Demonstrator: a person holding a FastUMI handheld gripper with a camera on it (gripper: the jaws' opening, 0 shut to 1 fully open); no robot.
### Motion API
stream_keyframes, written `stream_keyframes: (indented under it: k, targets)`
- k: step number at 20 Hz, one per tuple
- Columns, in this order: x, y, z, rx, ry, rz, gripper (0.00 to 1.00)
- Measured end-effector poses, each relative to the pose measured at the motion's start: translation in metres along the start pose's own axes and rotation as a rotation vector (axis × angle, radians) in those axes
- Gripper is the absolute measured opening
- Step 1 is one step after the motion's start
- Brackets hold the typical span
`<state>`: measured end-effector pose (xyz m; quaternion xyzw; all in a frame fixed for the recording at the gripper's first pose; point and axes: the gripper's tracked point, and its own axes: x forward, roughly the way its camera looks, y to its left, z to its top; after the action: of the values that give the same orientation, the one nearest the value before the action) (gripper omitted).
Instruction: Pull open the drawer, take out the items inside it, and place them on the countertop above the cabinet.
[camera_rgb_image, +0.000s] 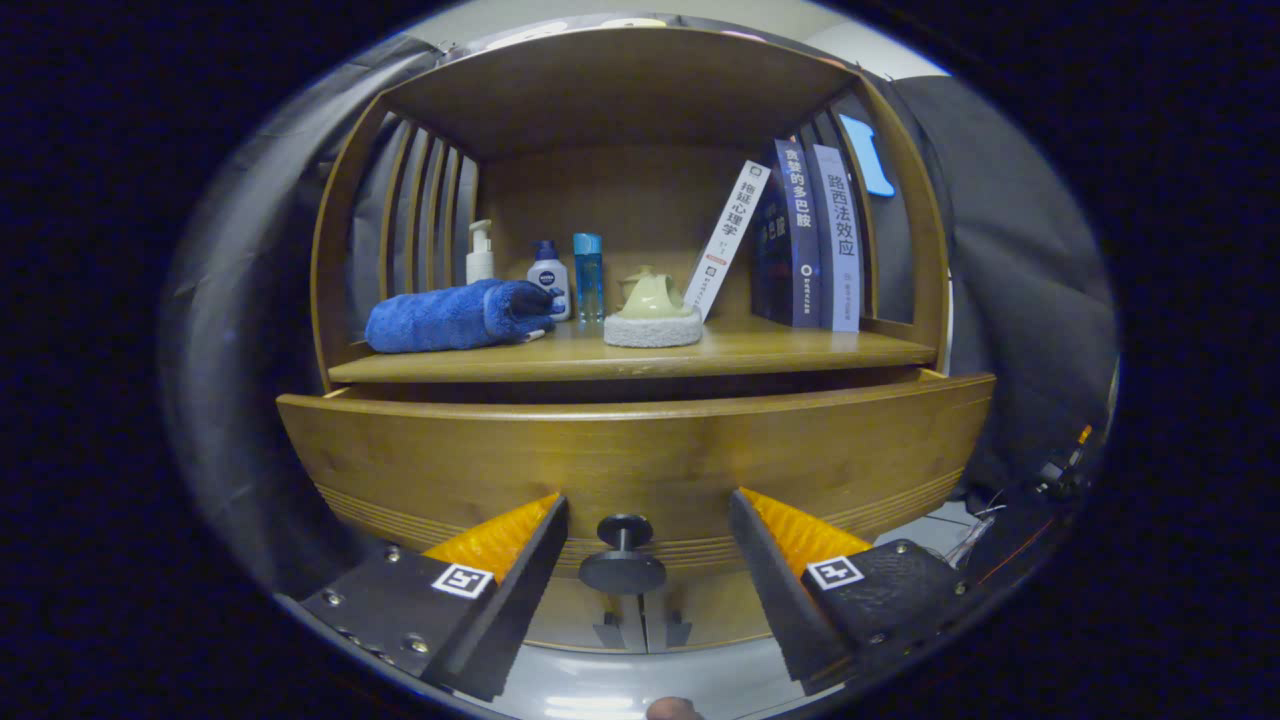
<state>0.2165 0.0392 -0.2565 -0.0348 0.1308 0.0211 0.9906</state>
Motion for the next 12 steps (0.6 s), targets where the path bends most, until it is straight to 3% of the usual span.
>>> stream_keyframes:
  k: [12]
  targets:
    - [0.031,0.002,0.006,-0.002,0.014,0.015,0.98]
